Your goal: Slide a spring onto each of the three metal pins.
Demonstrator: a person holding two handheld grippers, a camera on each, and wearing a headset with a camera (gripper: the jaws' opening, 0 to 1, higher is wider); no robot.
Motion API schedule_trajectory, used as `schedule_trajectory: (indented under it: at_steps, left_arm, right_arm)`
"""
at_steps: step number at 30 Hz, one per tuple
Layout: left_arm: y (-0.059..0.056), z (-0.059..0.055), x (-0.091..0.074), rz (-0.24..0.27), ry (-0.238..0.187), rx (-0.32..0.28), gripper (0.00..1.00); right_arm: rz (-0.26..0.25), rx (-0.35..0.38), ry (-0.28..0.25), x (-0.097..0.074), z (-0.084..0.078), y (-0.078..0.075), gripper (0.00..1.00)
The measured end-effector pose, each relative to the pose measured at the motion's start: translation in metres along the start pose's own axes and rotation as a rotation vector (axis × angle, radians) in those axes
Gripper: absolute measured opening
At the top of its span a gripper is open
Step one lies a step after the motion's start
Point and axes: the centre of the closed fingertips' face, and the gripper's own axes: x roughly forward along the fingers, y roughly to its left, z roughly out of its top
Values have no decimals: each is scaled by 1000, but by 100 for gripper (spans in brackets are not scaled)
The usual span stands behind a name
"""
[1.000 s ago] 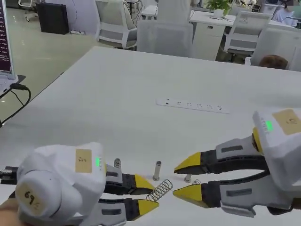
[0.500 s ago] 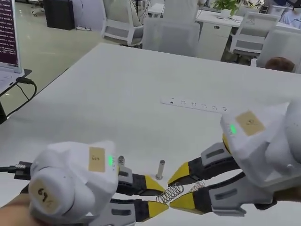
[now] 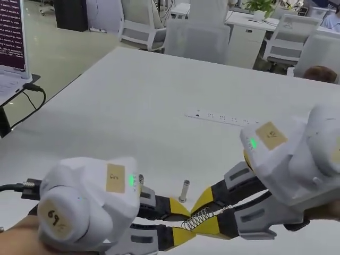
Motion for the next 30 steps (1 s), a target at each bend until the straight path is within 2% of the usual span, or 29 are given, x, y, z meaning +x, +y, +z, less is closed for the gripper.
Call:
schedule_trajectory:
  at_steps: [9, 21, 27, 30]
  left_arm:
    - [0, 3, -1, 9, -9, -15, 2]
    - [8, 7, -1, 39, -41, -45, 3]
    - [12, 3, -4, 44, -45, -83, 3]
    - [13, -5, -6, 43, -29, -120, 6]
  right_arm:
    - [6, -44, 41, -2, -1, 2, 9]
    - [34, -39, 116, -5, 2, -7, 8]
    - [47, -35, 129, -2, 4, -9, 8]
    - [43, -37, 140, -2, 4, -11, 8]
